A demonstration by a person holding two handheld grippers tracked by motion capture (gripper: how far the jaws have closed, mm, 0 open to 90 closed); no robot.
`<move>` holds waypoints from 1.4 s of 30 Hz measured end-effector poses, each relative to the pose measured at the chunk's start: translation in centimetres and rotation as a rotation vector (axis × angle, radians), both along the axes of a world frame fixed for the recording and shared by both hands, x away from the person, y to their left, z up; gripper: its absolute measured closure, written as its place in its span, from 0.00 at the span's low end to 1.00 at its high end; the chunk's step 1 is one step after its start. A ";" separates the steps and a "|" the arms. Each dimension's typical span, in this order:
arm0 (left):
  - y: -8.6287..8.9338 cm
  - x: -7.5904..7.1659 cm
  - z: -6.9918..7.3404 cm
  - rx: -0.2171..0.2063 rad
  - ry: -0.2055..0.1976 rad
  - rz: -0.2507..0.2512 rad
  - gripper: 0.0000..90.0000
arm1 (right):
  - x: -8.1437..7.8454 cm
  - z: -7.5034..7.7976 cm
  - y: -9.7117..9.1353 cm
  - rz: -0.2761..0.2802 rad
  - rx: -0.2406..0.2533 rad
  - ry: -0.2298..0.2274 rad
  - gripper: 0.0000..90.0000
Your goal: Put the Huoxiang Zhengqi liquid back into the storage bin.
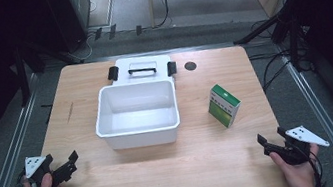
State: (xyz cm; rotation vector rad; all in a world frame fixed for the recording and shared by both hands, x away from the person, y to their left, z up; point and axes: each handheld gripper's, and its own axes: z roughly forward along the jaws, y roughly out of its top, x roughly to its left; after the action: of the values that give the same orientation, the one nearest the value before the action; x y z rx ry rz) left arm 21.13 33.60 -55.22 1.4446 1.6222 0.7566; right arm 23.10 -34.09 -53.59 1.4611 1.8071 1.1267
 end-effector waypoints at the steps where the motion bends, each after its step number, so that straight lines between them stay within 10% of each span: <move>1: 0.0 0.0 0.0 0.004 -0.001 0.003 0.10 | 0.1 0.1 0.2 0.006 -0.013 0.000 0.22; 19: -0.2 -0.1 0.0 0.015 -0.008 -0.004 0.10 | 3.0 3.6 4.1 0.184 -0.208 0.172 0.23; 30: -0.1 -0.1 0.0 0.011 -0.012 0.008 0.10 | 6.0 5.7 5.9 0.284 -0.411 0.485 0.23; 42: 0.1 -0.2 0.0 -0.003 -0.015 0.005 0.10 | 8.9 7.8 7.4 0.335 -0.529 0.711 0.22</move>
State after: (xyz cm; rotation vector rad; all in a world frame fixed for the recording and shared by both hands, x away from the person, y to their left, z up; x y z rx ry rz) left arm 20.95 33.67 -55.22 1.4299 1.6157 0.7665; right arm 31.96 -26.64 -45.82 1.3377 2.6445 0.1793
